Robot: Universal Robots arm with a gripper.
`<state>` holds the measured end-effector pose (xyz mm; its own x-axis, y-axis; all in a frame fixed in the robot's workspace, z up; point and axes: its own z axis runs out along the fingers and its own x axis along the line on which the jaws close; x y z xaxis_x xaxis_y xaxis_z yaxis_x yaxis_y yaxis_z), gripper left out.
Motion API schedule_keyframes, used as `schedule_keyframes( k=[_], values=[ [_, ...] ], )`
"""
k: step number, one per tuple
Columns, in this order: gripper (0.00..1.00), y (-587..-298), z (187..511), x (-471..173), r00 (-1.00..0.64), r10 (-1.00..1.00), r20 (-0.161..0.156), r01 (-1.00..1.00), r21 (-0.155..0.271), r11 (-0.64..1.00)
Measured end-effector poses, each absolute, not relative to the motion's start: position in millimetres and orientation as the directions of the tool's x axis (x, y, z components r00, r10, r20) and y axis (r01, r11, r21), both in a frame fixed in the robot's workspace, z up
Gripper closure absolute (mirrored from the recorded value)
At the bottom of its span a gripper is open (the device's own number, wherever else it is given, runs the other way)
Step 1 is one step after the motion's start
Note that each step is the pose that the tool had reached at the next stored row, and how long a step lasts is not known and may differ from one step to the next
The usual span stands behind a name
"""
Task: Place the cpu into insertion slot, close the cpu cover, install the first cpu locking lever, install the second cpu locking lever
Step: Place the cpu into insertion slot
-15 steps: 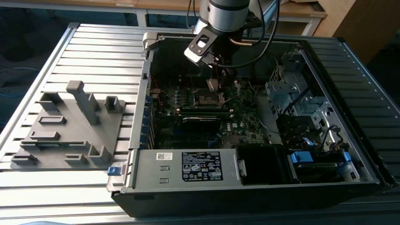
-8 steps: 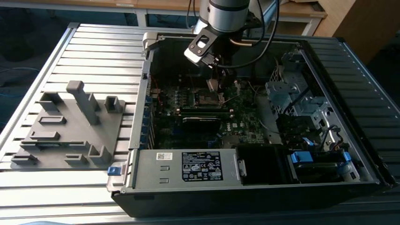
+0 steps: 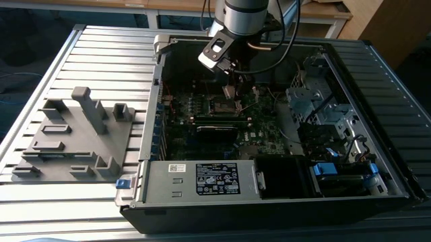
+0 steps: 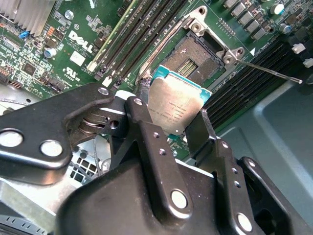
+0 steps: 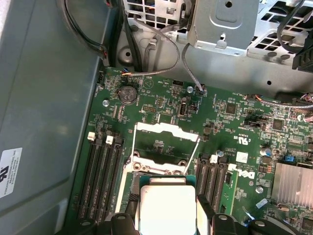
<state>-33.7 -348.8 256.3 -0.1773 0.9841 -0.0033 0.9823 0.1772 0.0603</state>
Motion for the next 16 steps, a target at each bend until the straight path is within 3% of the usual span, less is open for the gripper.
schedule_keyframes(
  k=[16],
  values=[
    [0.46,-348.8,255.2,-33.7,-0.177,0.984,-0.009,0.982,0.059,0.178]
  ],
)
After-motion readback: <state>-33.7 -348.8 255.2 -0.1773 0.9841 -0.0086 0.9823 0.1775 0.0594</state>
